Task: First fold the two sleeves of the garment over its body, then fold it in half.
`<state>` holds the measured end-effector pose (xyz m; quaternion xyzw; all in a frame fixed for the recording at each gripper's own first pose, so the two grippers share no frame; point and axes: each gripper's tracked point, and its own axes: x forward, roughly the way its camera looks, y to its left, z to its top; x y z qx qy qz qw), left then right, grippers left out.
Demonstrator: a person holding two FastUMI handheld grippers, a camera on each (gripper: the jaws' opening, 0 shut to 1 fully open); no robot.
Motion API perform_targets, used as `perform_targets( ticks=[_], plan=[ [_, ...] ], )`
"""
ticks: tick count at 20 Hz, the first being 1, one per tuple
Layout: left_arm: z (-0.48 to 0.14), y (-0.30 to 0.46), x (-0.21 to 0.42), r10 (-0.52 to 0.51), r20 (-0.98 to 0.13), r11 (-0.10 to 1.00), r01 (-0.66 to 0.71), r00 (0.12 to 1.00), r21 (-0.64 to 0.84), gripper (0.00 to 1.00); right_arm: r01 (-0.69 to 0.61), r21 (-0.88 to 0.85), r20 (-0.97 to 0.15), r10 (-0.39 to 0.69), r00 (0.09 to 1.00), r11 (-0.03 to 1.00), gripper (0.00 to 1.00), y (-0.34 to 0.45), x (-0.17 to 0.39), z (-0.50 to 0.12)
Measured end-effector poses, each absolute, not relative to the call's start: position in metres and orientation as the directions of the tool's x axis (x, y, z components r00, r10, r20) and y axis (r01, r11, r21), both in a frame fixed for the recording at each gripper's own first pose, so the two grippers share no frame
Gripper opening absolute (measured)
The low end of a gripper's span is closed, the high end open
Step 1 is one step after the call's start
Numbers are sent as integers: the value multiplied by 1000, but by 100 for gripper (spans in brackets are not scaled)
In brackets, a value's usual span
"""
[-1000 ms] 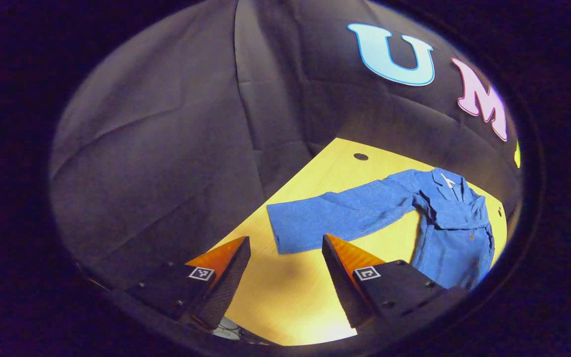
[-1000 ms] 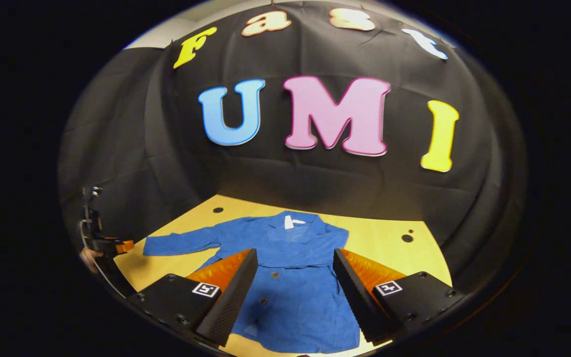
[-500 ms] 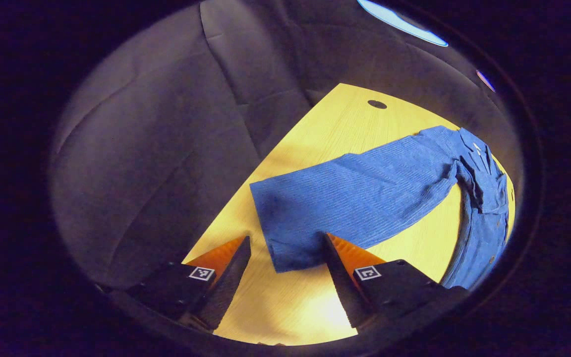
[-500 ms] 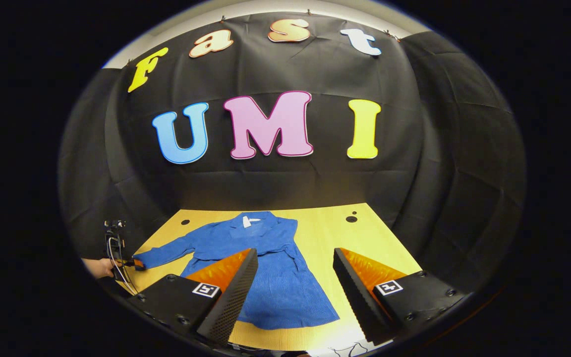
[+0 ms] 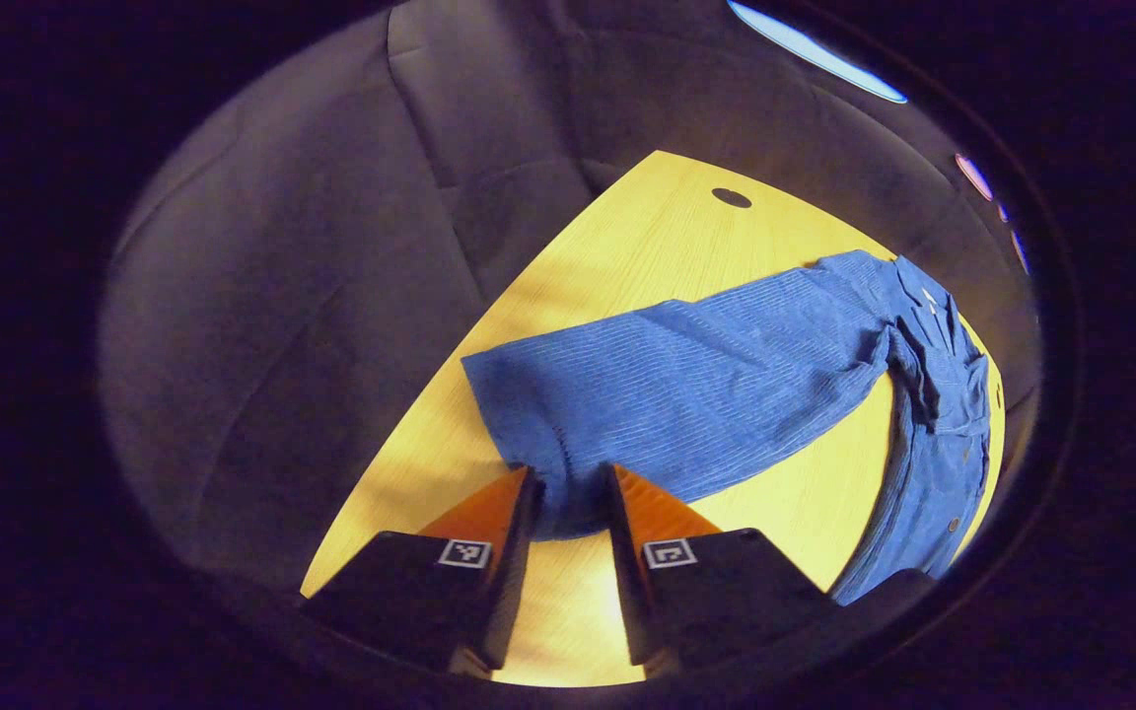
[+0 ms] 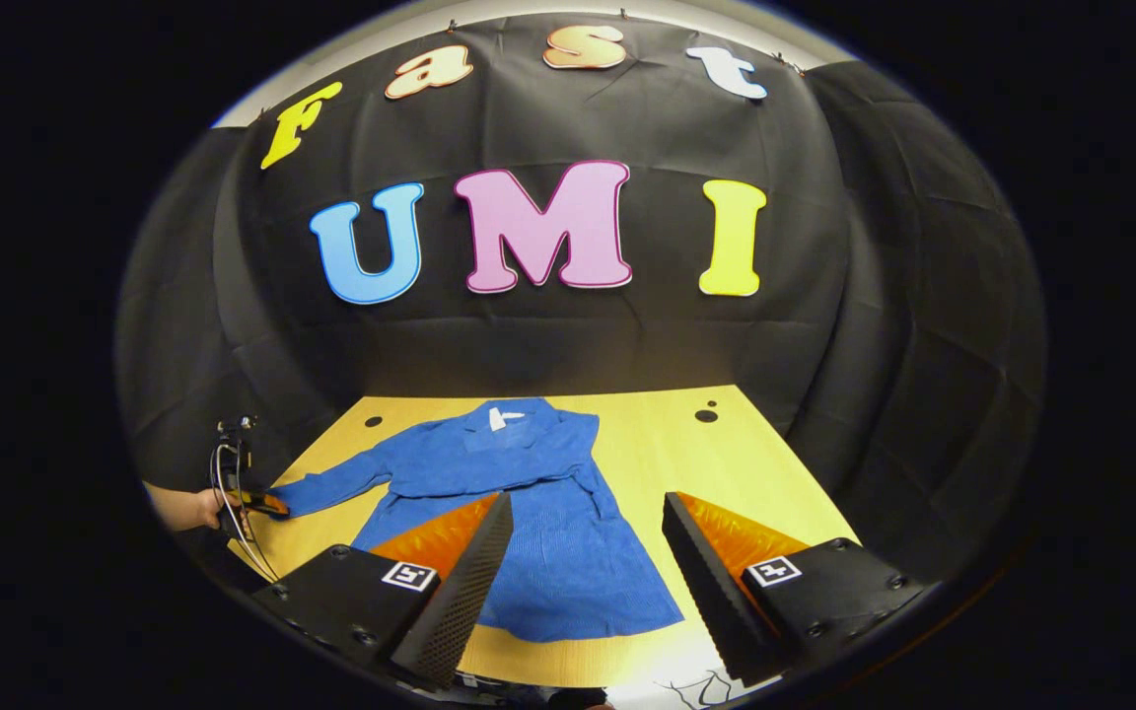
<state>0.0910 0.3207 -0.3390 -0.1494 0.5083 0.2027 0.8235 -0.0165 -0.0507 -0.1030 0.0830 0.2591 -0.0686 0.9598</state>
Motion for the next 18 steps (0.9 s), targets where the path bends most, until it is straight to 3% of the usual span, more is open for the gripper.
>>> perform_targets(
  ticks=[4,9,14,18],
  plan=[
    [-335,311,93,136,-882,853,-506,451,-127,0,160,115,-520,-78,850,980,97,-54,-15,-114],
    [-319,297,95,97,-853,825,-521,512,-219,0,178,139,-545,-75,835,974,97,-67,-14,-127],
    [-223,200,177,-37,-657,906,-251,753,-340,0,202,150,-576,-81,814,968,98,-90,-9,-146],
    [-163,75,231,-226,-544,921,-5,808,-389,0,238,186,-595,-83,800,953,98,-104,-9,-158]
  ],
)
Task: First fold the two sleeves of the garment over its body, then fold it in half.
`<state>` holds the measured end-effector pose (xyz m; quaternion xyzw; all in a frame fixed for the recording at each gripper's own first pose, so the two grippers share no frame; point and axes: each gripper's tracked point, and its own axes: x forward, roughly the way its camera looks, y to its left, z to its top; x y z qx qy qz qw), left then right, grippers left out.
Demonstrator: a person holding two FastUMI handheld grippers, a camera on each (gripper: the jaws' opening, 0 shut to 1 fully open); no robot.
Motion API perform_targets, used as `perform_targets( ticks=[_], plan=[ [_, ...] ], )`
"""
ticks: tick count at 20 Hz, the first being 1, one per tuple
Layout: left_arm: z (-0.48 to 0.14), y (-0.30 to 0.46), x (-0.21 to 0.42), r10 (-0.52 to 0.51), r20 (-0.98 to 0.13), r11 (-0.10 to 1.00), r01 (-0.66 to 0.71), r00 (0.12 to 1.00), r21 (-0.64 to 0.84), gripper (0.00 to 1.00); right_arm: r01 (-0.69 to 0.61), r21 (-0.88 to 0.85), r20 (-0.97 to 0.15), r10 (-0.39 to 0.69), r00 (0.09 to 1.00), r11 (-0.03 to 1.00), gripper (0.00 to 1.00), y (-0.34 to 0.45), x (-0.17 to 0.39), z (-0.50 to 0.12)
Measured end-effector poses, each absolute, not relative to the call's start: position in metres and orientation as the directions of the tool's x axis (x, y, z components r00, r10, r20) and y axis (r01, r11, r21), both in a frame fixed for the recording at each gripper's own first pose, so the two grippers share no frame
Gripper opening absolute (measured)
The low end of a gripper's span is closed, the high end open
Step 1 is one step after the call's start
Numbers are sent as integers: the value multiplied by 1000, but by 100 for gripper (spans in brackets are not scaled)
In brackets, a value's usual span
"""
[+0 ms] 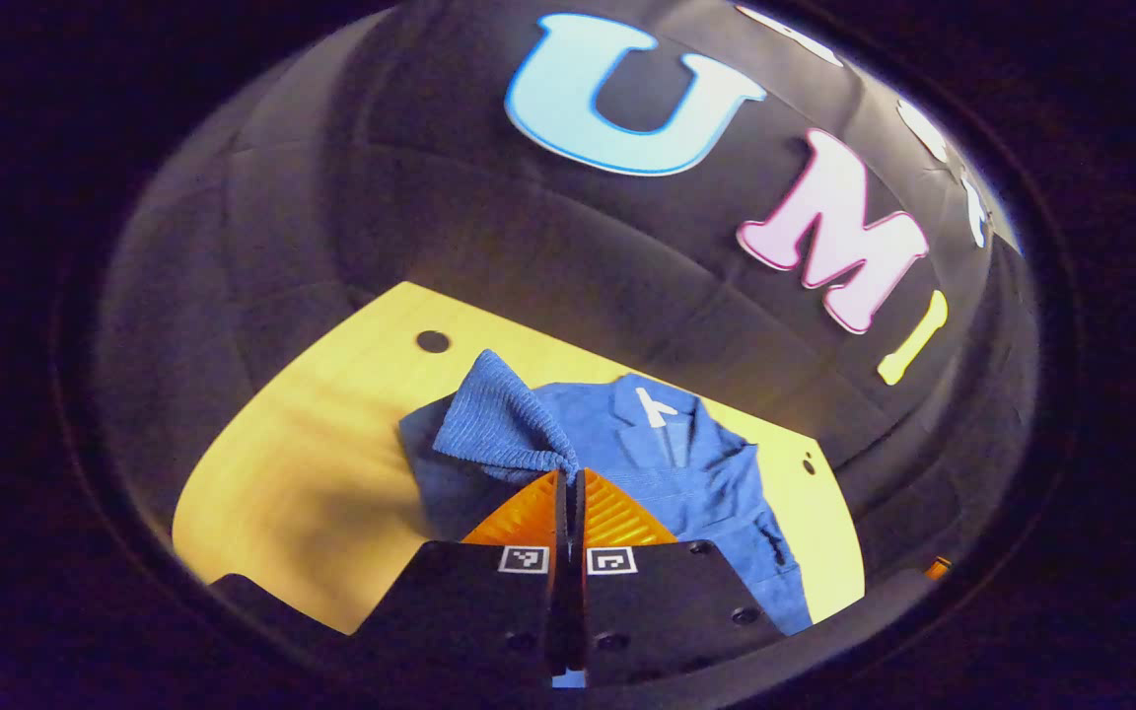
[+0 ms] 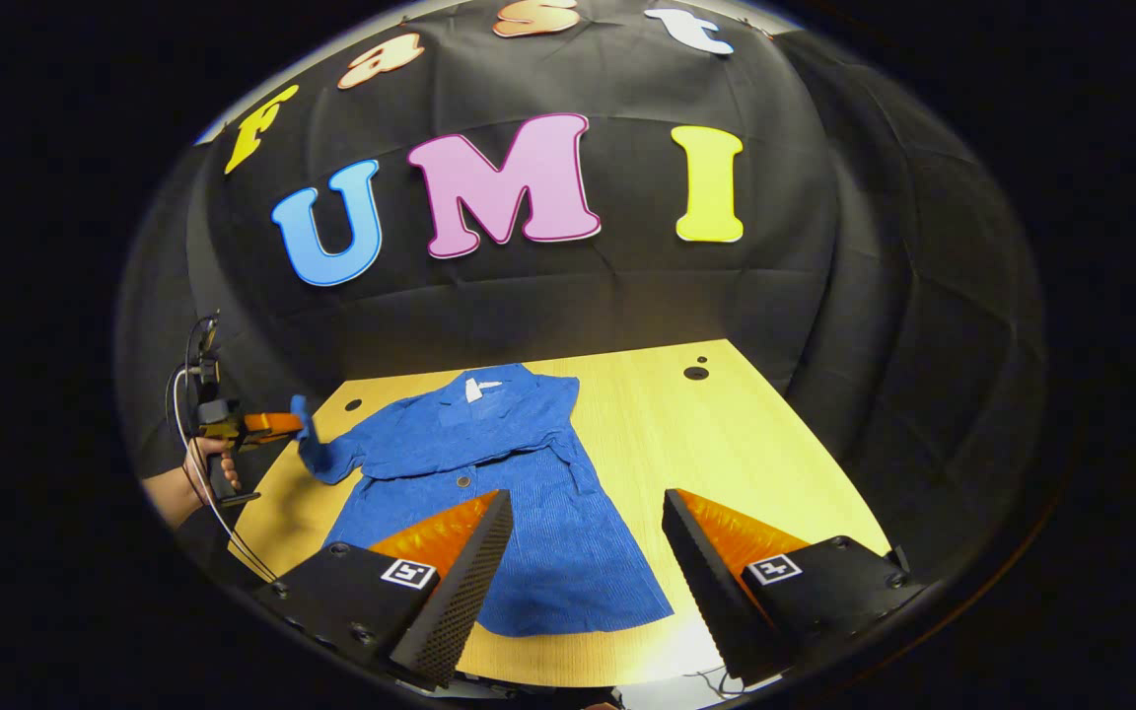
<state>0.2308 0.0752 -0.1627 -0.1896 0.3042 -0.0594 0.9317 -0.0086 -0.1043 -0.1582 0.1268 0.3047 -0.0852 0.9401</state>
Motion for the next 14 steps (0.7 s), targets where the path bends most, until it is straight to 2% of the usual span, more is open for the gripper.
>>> perform_targets(
  ticks=[3,5,9,10,12,14],
  plan=[
    [-143,-18,259,-368,-505,897,154,781,-415,0,258,173,-604,-104,790,951,98,-124,-16,-167],
    [-137,-79,279,-442,-492,866,214,750,-452,0,273,163,-615,-118,779,948,98,-138,-20,-173],
    [-151,-167,311,-483,-500,845,231,718,-483,4,302,194,-631,-117,767,933,98,-156,-20,-183],
    [-153,-184,316,-508,-490,829,246,708,-503,15,303,190,-636,-119,763,934,98,-158,-21,-187],
    [-158,-191,313,-502,-507,834,236,701,-498,87,300,181,-644,-117,756,937,98,-158,-22,-193],
    [-168,-188,315,-466,-526,860,224,711,-458,85,296,179,-656,-110,746,938,98,-159,-21,-202]
  ],
)
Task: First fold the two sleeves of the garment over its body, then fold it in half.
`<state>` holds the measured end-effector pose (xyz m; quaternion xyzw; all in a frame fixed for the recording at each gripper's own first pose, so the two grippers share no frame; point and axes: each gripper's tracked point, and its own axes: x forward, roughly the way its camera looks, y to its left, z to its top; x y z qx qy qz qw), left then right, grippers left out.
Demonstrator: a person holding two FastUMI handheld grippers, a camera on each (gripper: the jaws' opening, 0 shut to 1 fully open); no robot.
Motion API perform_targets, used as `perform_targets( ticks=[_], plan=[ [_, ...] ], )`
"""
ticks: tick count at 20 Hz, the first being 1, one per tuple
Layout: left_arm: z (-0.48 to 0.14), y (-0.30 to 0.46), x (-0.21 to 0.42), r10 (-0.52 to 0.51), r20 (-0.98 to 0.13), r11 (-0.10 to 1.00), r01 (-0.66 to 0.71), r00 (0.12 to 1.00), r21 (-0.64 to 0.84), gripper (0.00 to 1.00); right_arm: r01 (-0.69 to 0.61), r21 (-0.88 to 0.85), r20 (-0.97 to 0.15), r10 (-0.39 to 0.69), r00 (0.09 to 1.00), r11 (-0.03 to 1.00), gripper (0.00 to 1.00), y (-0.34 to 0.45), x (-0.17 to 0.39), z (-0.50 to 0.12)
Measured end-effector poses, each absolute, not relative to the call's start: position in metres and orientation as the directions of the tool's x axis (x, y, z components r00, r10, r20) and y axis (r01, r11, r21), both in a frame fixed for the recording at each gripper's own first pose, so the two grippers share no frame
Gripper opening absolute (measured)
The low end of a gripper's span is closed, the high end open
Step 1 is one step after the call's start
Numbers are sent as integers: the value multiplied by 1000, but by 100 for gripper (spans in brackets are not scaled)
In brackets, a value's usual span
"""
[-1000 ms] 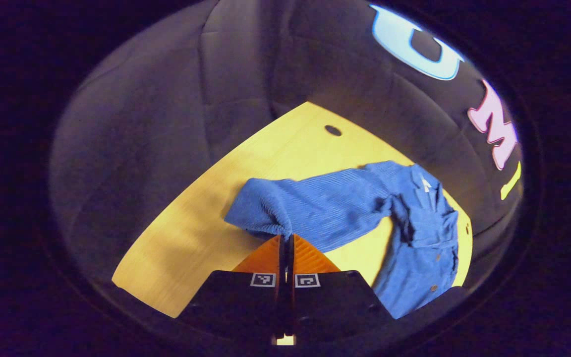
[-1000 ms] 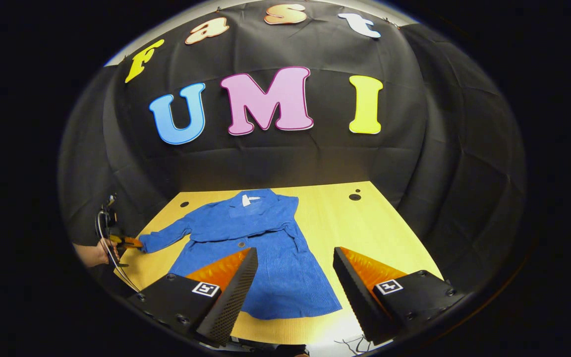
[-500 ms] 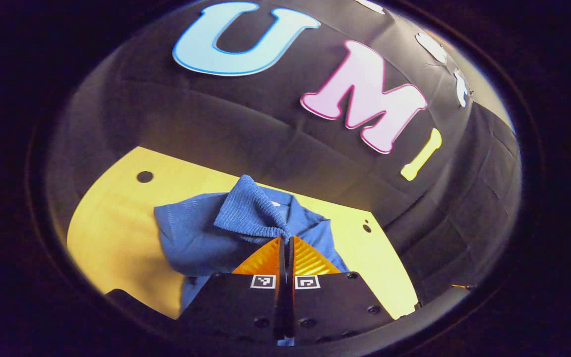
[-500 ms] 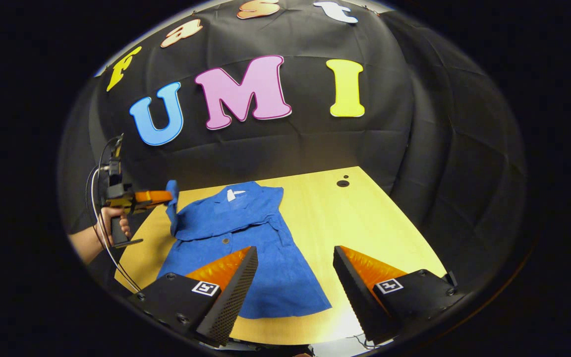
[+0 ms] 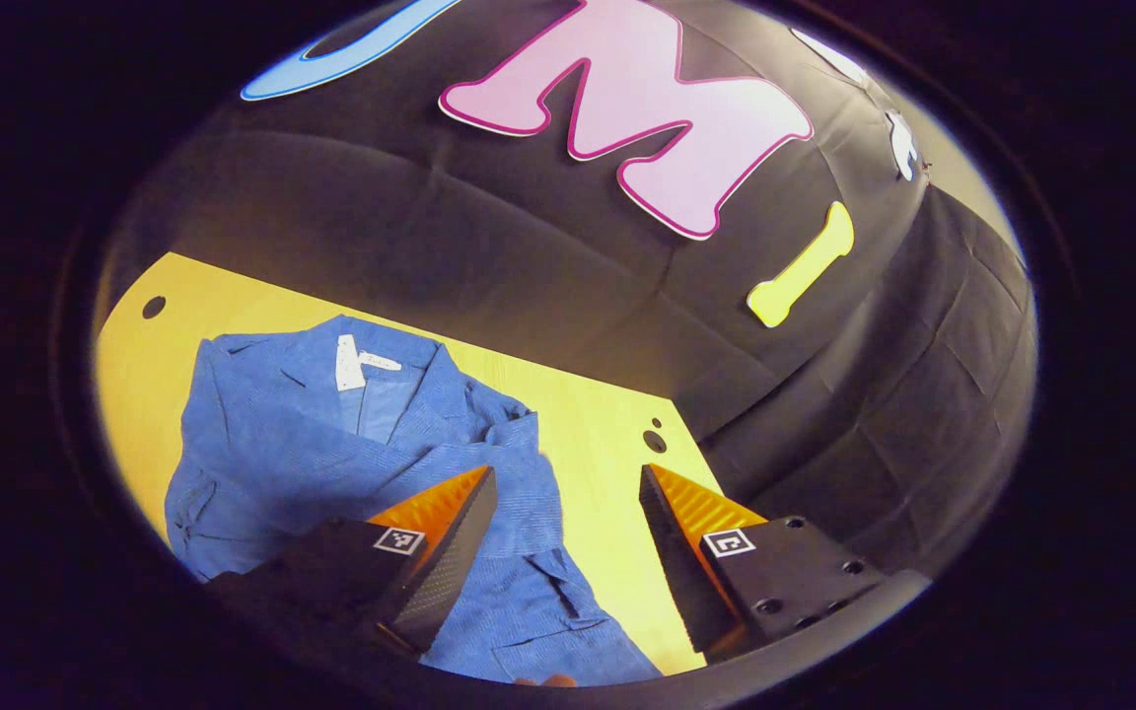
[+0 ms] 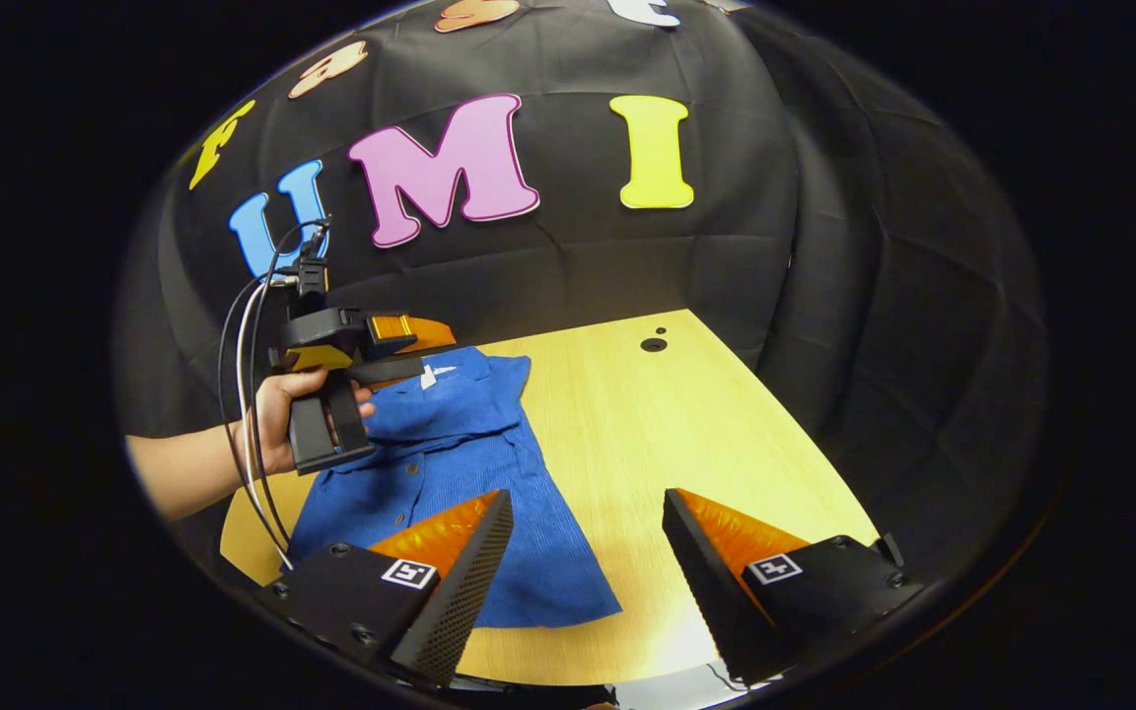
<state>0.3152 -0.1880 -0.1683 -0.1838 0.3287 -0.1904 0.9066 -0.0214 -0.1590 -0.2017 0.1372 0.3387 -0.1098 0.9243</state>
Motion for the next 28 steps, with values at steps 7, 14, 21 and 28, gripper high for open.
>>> perform_targets(
  ticks=[7,14,21,28],
  plan=[
    [-189,-65,197,-261,-590,954,109,764,-280,85,248,166,-755,-38,655,954,98,-139,-24,-265],
    [-288,56,8,-39,-843,999,9,537,-41,84,192,164,-859,44,510,968,99,-108,-51,-330],
    [-323,67,-19,-5,-908,996,-76,419,-41,84,179,133,-919,54,391,975,99,-97,-62,-378],
    [-330,67,-20,23,-918,999,-47,397,5,81,133,65,-939,16,344,989,98,-92,-74,-393]
  ],
)
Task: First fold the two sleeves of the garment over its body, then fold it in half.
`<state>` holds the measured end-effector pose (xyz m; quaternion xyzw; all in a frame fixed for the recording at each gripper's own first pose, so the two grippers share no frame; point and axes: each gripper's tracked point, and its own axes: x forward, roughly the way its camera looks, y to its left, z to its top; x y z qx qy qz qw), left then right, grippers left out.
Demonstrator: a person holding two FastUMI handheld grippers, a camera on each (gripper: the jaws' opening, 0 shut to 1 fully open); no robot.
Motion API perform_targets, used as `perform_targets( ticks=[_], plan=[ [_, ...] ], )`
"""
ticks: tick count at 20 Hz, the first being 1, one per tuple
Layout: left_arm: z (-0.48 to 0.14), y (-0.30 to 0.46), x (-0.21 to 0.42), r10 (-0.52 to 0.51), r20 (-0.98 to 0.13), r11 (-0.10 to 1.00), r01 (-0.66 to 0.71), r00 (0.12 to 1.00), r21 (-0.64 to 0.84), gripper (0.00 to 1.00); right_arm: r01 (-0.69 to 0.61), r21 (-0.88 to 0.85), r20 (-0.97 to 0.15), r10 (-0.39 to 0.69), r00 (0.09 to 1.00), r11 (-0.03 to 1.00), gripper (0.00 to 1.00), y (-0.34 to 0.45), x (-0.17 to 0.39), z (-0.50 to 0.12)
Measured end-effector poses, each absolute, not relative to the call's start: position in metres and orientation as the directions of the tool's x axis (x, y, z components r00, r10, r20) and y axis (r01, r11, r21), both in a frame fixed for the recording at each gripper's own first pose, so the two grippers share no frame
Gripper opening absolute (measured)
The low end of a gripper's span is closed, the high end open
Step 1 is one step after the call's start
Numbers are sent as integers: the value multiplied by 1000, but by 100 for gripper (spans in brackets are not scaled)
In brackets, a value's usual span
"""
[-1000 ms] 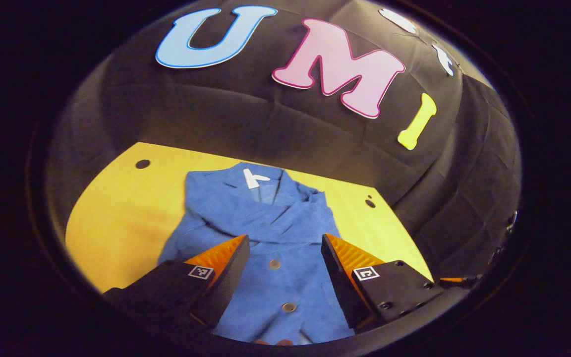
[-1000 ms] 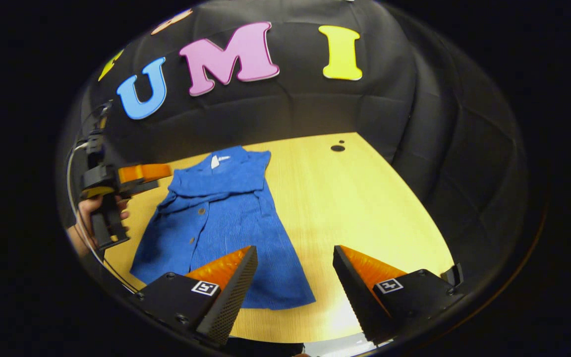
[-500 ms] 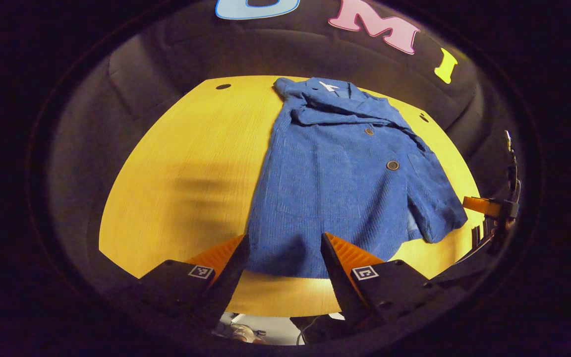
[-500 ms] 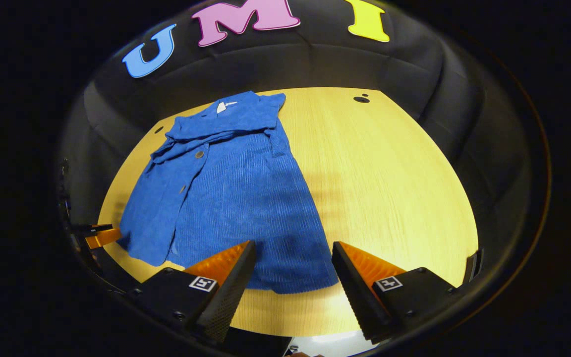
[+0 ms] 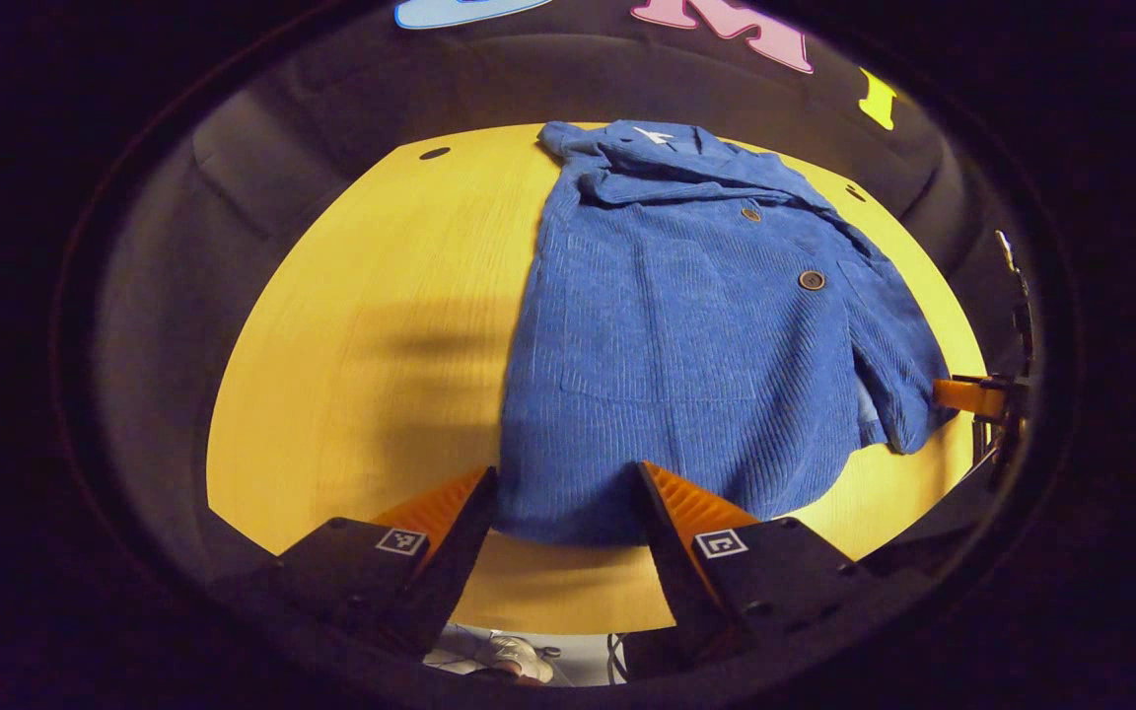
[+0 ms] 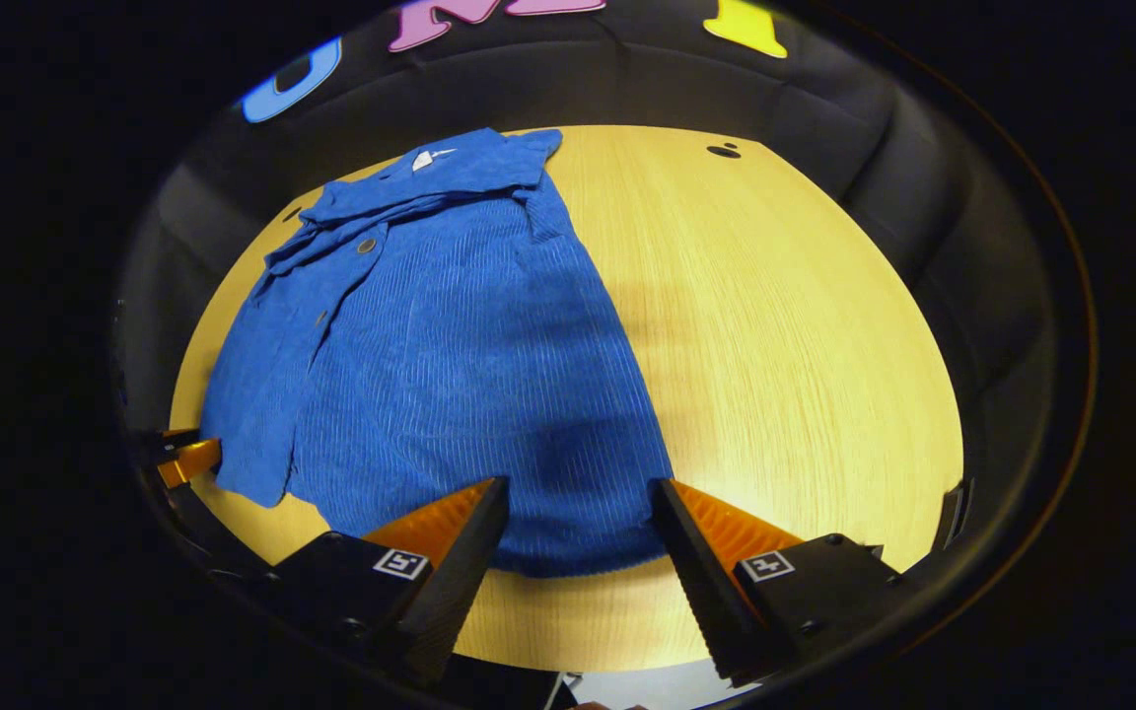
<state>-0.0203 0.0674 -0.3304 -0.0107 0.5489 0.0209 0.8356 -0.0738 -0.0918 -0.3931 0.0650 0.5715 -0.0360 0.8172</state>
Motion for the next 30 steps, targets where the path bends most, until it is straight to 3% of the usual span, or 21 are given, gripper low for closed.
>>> perform_targets(
  ticks=[3,4,5,6,8,9,10,13,17,22,30],
  plan=[
    [-333,54,-17,16,-920,997,-71,392,-13,63,158,65,-943,9,332,985,99,-91,-72,-395],
    [-330,47,-15,16,-919,996,-85,393,-20,43,166,68,-944,10,328,984,96,-91,-71,-395],
    [-334,41,-15,11,-918,995,-93,397,-29,31,169,74,-942,13,335,983,84,-90,-68,-395],
    [-332,37,-16,9,-918,994,-100,397,-34,17,170,91,-939,28,342,981,87,-85,-65,-395],
    [-334,30,-17,-22,-911,997,-55,412,-49,10,176,92,-936,25,351,980,8,-79,-63,-395],
    [-334,27,-19,-20,-911,998,-53,412,-46,10,164,90,-933,25,358,982,8,-79,-60,-397],
    [-332,21,-20,-47,-911,997,-39,409,-69,0,151,99,-932,38,362,984,6,-76,-62,-396],
    [-331,3,-21,-146,-908,982,-54,394,-181,1,152,134,-926,68,372,979,5,-74,-60,-392],
    [-296,6,-10,-160,-877,969,-99,453,-228,1,134,191,-894,116,433,972,5,-58,-40,-358],
    [-230,7,53,-187,-814,959,-75,550,-272,1,67,262,-817,184,546,963,5,-50,48,-299],
    [-151,18,217,-194,-696,963,0,691,-269,0,25,325,-670,212,712,945,5,-72,229,-238]
  ],
)
